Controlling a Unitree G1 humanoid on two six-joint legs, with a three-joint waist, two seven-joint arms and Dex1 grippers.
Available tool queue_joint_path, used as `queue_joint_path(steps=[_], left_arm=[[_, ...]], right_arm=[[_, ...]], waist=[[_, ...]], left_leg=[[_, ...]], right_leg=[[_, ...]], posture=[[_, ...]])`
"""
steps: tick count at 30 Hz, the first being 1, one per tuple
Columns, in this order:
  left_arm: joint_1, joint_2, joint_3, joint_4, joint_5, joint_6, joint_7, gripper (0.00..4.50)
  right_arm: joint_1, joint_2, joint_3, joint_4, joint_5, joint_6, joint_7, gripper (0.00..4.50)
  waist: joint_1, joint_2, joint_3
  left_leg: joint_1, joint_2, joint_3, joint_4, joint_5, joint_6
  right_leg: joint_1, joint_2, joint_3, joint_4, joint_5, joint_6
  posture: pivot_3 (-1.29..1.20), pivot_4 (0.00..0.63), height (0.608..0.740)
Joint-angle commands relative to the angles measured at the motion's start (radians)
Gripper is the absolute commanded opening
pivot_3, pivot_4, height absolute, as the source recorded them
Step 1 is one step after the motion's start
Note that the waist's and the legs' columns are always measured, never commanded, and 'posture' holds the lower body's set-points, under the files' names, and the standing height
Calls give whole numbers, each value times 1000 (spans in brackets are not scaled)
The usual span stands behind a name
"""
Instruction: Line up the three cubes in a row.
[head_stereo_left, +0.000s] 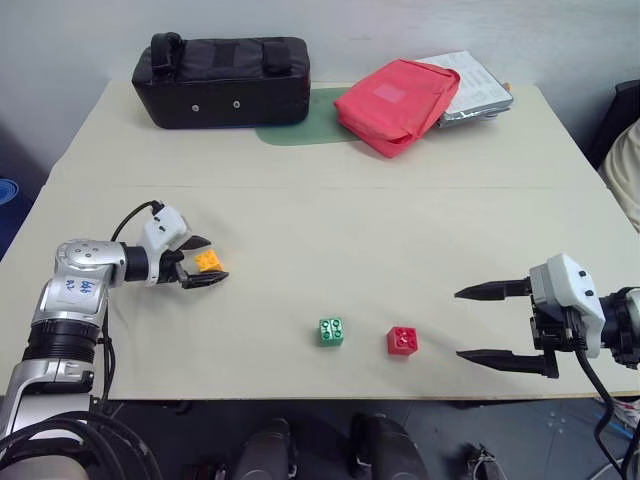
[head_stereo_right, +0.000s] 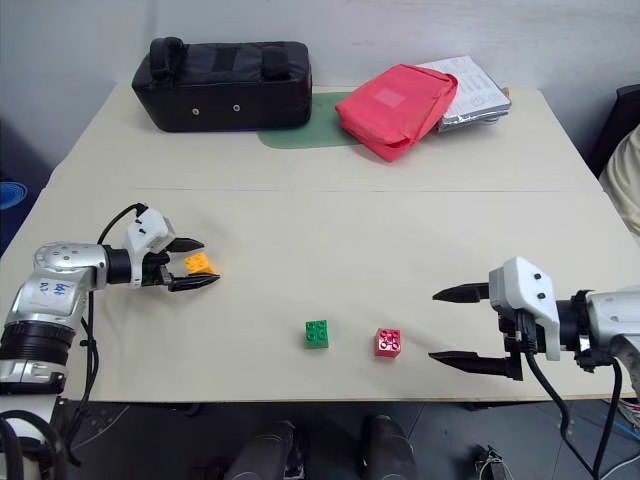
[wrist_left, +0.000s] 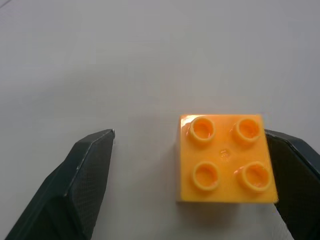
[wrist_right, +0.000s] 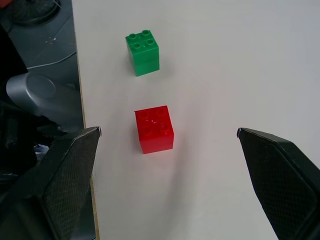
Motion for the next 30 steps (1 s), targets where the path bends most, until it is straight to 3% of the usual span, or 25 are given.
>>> queue_joint_path(steps=[1, 8, 13, 20, 30], left_arm=[[-13, 9, 5, 7, 0, -22, -16, 3706], [6, 30, 22, -57, -47, -33, -93, 1516], [58, 84, 29, -196, -149, -31, -289, 1538], [94, 163, -62, -317, -107, -140, -436, 1538], [185, 101, -102, -485, -133, -84, -375, 1538]], right_arm=[[6, 0, -38, -40, 20, 2, -22, 4500], [-3, 3, -16, -52, 23, -1, -54, 4500], [26, -16, -25, -54, 7, -18, -26, 4500], [117, -15, -61, -74, -3, -42, 16, 4500], [139, 19, -21, -118, -14, -48, -46, 4500]], waist=[[1, 0, 0], [2, 0, 0], [1, 0, 0], [3, 0, 0], [-2, 0, 0]], left_leg=[[0, 0, 0, 0, 0, 0], [0, 0, 0, 0, 0, 0], [-1, 0, 0, 0, 0, 0], [0, 0, -1, 0, 0, 0], [0, 1, -1, 0, 0, 0]], right_leg=[[0, 0, 1, 0, 0, 0], [0, 0, 2, 0, 0, 0], [0, 0, 2, -1, 0, 0], [0, -1, 2, -3, 0, 0], [0, 0, 2, -2, 0, 0]], posture=[[0, 150, 740], [0, 150, 740], [0, 150, 740], [0, 150, 740], [0, 150, 740]])
